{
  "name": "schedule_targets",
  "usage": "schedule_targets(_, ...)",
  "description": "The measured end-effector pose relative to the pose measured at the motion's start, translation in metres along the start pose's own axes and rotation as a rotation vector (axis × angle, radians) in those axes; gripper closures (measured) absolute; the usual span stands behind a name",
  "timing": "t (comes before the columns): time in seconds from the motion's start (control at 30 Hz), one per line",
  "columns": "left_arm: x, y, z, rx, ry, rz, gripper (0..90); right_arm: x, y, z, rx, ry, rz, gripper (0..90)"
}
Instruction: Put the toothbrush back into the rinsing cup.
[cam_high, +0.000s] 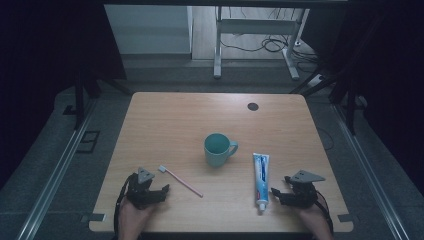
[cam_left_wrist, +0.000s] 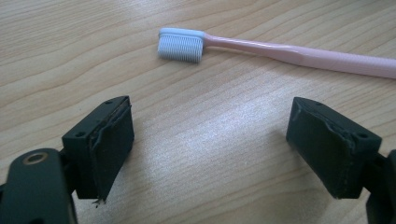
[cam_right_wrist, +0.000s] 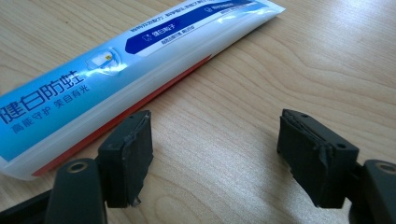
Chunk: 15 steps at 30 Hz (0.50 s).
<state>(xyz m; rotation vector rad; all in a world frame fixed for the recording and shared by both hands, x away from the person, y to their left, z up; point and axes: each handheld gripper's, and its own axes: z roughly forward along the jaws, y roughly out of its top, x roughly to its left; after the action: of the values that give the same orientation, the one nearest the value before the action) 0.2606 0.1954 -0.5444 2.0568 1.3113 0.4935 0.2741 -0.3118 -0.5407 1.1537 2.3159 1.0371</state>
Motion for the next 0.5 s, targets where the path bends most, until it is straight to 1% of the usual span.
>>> schedule_targets(0.3,-0.0005,0.0003,0.0005,0.004,-0.004,0.006,13.3,0.0001,0.0005,0.0008,0.002,0.003,-0.007,24.7)
schedule_targets(0.5,-0.001,0.0004,0.0005,0.004,0.001,0.001,13.4,0.0002,0.0005,0.0009,0.003,0.006,-0.009,23.9)
